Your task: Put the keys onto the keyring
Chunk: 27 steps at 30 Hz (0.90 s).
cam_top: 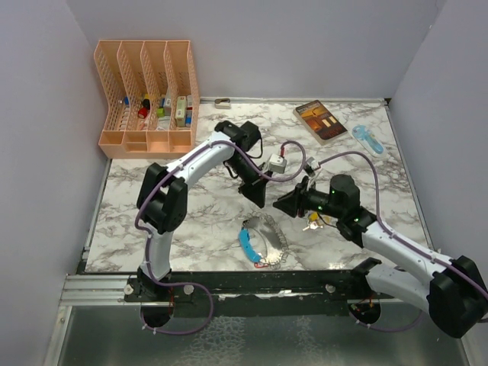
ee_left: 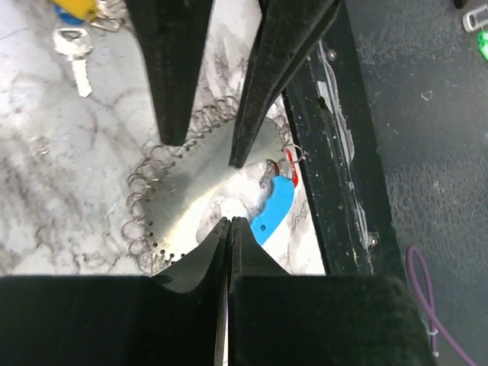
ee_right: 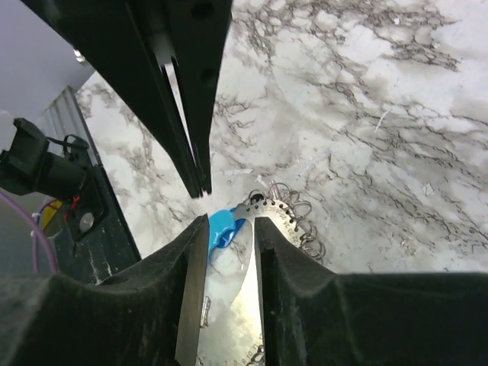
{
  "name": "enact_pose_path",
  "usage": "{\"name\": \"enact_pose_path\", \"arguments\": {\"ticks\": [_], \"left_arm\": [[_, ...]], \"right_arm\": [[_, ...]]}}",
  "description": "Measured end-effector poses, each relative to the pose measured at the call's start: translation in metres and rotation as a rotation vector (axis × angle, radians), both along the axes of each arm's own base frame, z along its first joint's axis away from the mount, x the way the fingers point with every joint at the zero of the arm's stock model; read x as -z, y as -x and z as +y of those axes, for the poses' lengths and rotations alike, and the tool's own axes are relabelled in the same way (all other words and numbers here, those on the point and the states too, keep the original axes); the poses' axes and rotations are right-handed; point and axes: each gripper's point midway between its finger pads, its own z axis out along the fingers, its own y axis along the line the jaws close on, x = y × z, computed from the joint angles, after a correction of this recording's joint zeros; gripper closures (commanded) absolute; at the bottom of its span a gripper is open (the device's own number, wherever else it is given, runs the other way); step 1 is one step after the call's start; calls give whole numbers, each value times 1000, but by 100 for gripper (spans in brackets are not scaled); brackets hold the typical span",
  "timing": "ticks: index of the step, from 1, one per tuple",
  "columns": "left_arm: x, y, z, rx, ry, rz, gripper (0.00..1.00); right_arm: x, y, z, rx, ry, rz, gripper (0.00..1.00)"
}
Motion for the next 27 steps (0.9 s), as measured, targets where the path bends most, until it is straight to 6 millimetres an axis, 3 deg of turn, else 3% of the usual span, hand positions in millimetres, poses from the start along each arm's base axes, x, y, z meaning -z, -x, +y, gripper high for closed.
{"name": "enact_pose_path", "arguments": {"ticks": [2, 4, 7, 8, 9, 11, 13, 15, 17, 22, 27], "left_arm": [[-2, -9, 2, -35, 2, -6, 100], [-5, -32, 10, -126, 2, -32, 100], [-11, -75, 38, -333, -35, -77, 90], [-11, -75, 38, -333, -35, -77, 87], [-26, -108, 66, -468, 1, -162, 83], [-35, -126, 89, -600, -2, -224, 78], [-48, -131, 105, -683, 3, -277, 74], [-60, -132, 109, -725, 25, -321, 63], [-68, -130, 108, -743, 44, -344, 62], [-56, -132, 112, -775, 26, -329, 61], [-51, -134, 118, -798, 13, -317, 61]], "right_arm": [[7, -1, 0, 0, 27, 21, 72], [18, -8, 4, -8, 70, 63, 74], [33, -17, 13, -36, 112, 128, 75], [40, -22, 17, -45, 130, 155, 75], [44, -27, 21, -51, 141, 173, 74], [54, -34, 28, -65, 172, 214, 73], [64, -44, 38, -85, 206, 251, 71], [73, -49, 48, -106, 234, 275, 70], [83, -52, 56, -128, 264, 299, 70], [110, -52, 62, -159, 336, 375, 70], [124, -45, 57, -169, 383, 437, 70]]}}
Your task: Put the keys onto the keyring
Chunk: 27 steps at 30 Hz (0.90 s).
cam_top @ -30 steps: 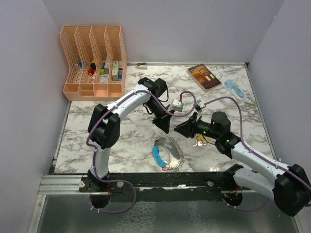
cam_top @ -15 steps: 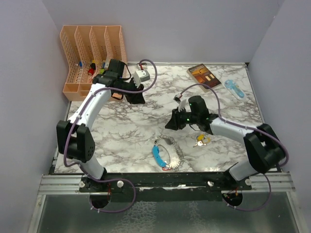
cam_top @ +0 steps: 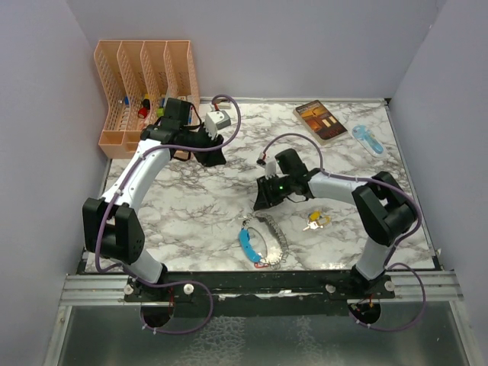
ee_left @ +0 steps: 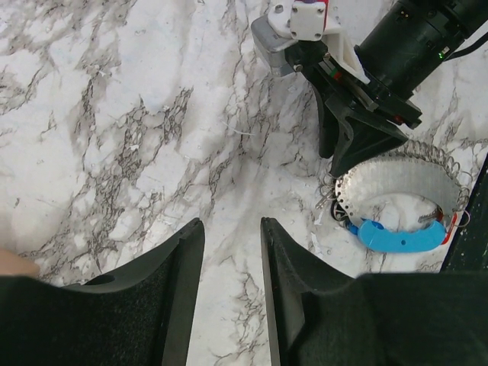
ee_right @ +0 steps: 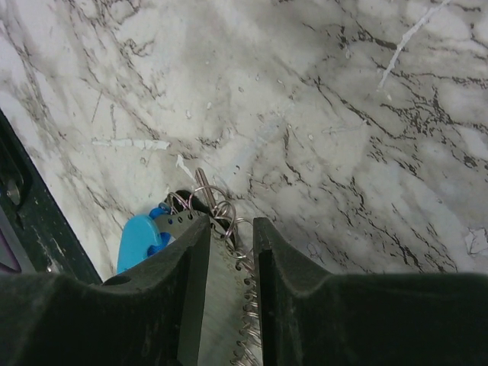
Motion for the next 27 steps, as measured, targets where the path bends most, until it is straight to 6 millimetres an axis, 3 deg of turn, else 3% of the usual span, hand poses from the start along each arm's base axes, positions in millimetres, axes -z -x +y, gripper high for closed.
{"name": "enact_pose_path", "arguments": {"ticks": [9, 16, 27], "left_arm": [[-2, -5, 1, -15, 8, -7, 62], [-2, -6, 2, -18, 9, -6, 62], [-2, -6, 3, -25, 11, -4, 62]], "right_arm": [[15, 14, -1, -37, 58, 69, 71], [13, 6, 10, -63, 71, 71, 73], [16, 3, 11, -102, 112, 96, 80]]}}
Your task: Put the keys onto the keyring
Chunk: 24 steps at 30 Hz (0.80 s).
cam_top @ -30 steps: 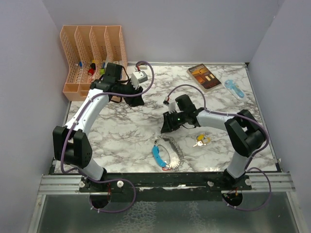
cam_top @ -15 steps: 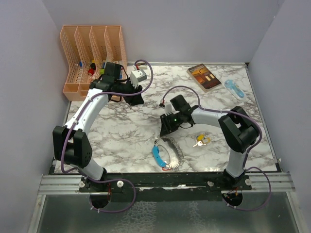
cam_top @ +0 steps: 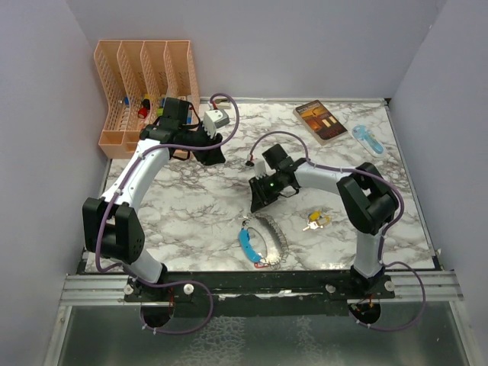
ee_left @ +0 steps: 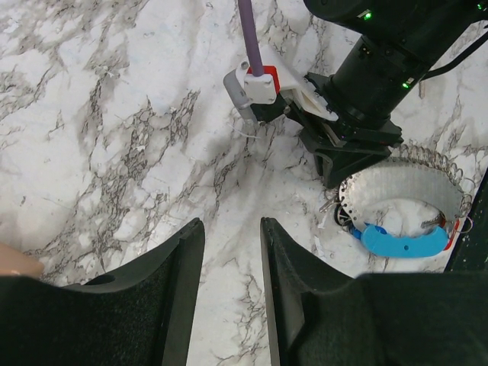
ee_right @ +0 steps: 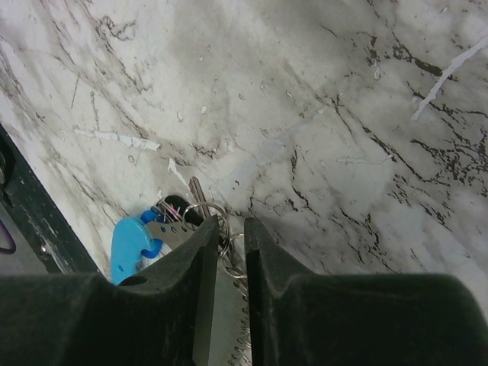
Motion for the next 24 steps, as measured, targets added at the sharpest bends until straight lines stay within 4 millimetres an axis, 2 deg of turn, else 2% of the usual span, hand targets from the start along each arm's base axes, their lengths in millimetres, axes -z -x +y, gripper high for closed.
{"name": "enact_pose_path", "arguments": {"ticks": [10, 11, 13, 14, 20, 24], "left_arm": [[0, 0, 0, -1, 1, 2, 62], [0, 0, 0, -1, 1, 2, 62], [0, 0, 0, -2, 2, 3, 62], [0, 0, 0, -2, 2, 3, 62], [0, 1, -1, -3, 6, 9, 62], [-4, 0, -5, -4, 37, 16, 62]], "right_arm": [[4, 10, -7, -38, 36, 43, 81], [4, 10, -7, -40, 37, 43, 83], [4, 10, -7, -46, 40, 44, 97], [5, 10, -7, -49, 41, 46, 99], [5, 9, -5, -48, 29, 45, 99], [-1, 17, -10, -8, -8, 12, 99]]}}
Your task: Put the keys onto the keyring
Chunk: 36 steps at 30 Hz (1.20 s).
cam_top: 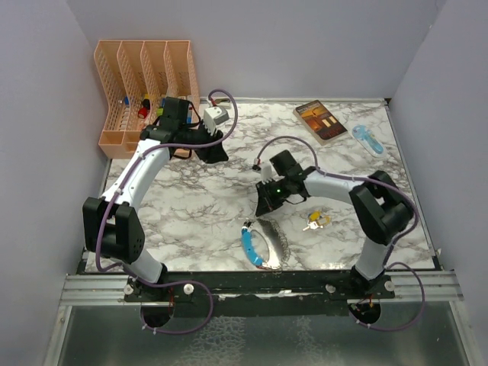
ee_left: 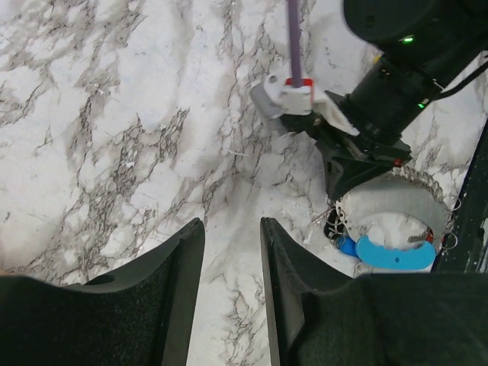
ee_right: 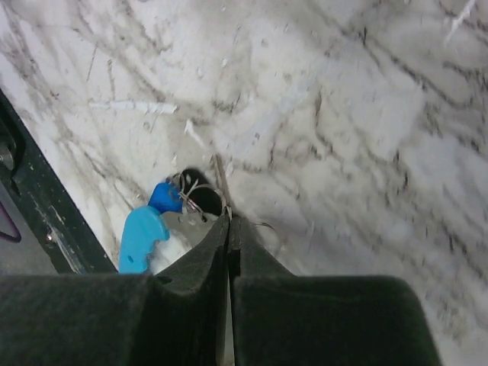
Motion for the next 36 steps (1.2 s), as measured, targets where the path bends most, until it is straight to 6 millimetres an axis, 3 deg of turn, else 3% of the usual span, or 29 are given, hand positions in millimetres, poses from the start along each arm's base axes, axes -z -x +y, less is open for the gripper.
{"name": "enact_pose_path", "arguments": {"ticks": [5, 11, 19, 25, 36], "left_arm": [[-6, -1, -17, -4, 130, 42, 61], [6, 4, -35, -24, 251, 136, 54], [12, 21, -76, 46, 361, 177, 38], [27, 39, -102, 133, 364, 211, 33], [65, 43, -110, 201, 322, 255, 26]], "right_arm": [[-35, 7, -11, 114, -104, -151, 99], [-86, -8, -23, 342, -267, -361, 99], [-96, -29, -41, 589, -336, -433, 99], [-112, -45, -46, 691, -396, -488, 99], [-136, -56, -48, 744, -456, -562, 99]]}}
